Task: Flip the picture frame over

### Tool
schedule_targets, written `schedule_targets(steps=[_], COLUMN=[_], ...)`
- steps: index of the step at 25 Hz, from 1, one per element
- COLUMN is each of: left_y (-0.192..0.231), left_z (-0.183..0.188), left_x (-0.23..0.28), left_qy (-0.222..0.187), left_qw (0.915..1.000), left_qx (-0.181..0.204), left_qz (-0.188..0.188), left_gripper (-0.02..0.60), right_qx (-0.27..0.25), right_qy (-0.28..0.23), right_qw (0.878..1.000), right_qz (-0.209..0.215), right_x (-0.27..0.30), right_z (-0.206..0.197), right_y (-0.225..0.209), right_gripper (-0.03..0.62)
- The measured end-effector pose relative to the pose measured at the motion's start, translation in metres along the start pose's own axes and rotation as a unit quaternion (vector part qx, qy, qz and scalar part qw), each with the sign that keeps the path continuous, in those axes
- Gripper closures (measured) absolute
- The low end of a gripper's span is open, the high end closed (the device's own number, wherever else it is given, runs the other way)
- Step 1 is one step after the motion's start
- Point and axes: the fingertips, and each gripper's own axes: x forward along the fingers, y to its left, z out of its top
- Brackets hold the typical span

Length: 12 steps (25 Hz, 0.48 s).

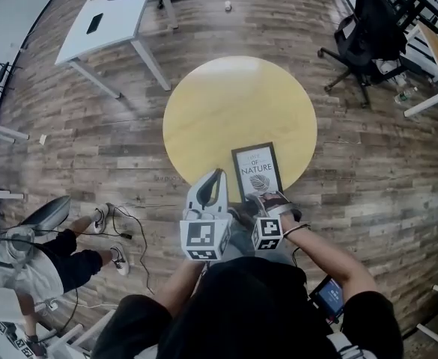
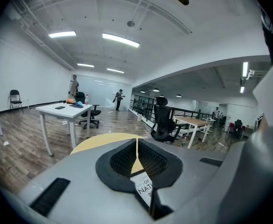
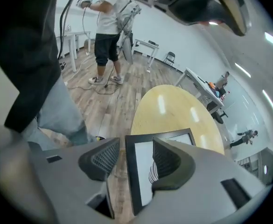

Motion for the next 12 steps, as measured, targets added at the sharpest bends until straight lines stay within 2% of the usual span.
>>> schedule_targets(steps=[3, 6, 12], left_y=[0.006, 0.010, 0.018], left_z=[-0.008, -0.013, -0.018], left_x=[0.001, 0.002, 0.006], left_qy=[0.006, 0.010, 0.016], left_qw=[0.9999, 0.9998, 0.9997], left_qx=[-0.007, -0.013, -0.016], left_qz=[0.003, 0.007, 0.004], left_gripper=[0.552, 0.552, 0.552], right_qx=[-0.044, -0.058, -0.073], right_qy=[0.038, 0.082, 0.071], right_qw=[0.998, 0.994, 0.991], right_qz=[-0.032, -0.048, -0.082], right_x=[0.018, 0.030, 0.036], right_z=[-0.012, -0.028, -0.023], right_y=[-0.003, -0.007, -0.007], right_gripper=[0.381, 0.381, 0.389])
